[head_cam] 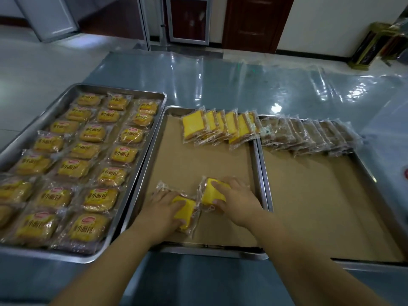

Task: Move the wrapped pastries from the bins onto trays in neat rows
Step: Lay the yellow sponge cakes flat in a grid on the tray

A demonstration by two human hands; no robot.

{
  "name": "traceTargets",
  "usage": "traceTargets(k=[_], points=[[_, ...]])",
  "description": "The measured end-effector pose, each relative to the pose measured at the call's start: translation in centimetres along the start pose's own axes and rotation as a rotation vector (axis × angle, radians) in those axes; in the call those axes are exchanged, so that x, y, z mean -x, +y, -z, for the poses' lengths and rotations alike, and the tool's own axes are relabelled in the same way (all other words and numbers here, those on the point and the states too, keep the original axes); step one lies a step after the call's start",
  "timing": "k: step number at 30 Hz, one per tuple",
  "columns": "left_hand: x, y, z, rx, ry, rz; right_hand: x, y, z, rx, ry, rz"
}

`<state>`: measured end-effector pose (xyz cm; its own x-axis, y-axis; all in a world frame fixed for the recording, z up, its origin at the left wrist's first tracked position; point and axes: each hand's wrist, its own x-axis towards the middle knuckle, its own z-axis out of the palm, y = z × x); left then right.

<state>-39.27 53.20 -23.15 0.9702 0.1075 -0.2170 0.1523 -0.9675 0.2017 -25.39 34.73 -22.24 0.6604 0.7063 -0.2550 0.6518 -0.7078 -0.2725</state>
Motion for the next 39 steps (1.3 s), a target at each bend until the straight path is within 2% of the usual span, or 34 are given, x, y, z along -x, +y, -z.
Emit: traceTargets(k=[2,12,19,23,29,35,39], points=[[0.2,0.0,-0.4,-0.003,0.016,0.029,0.0,0.1,-0.9,0.047,-0.042,-0.014],[2.1,0.0,-1.3,0.011,0.060,0.144,5.3,0.7,-2.3,0.003,-0.014,-0.003],[3.2,-0.5,-1.6,0.049,0.053,0.130,7.3,-0.7,-3.0,0.002,0.015,-0.063],[2.8,-1.1,-0.6,0.085,0.105,0.082,7.1,-1.3,-2.0,-0.125,0.170,-0.117],[-0.5,-1.5,2.4,0.190,0.150,0.064,3.9,-1.2,1.2,-0.267,0.249,-0.115],[-6.8,-2.6,5.1,0.281,0.185,0.131,-2.5,0.6,4.2,-0.257,0.248,-0.125],[-11.5,-3.7,6.8,0.233,0.186,0.163,-7.5,1.8,6.0,-0.250,0.286,-0.142]])
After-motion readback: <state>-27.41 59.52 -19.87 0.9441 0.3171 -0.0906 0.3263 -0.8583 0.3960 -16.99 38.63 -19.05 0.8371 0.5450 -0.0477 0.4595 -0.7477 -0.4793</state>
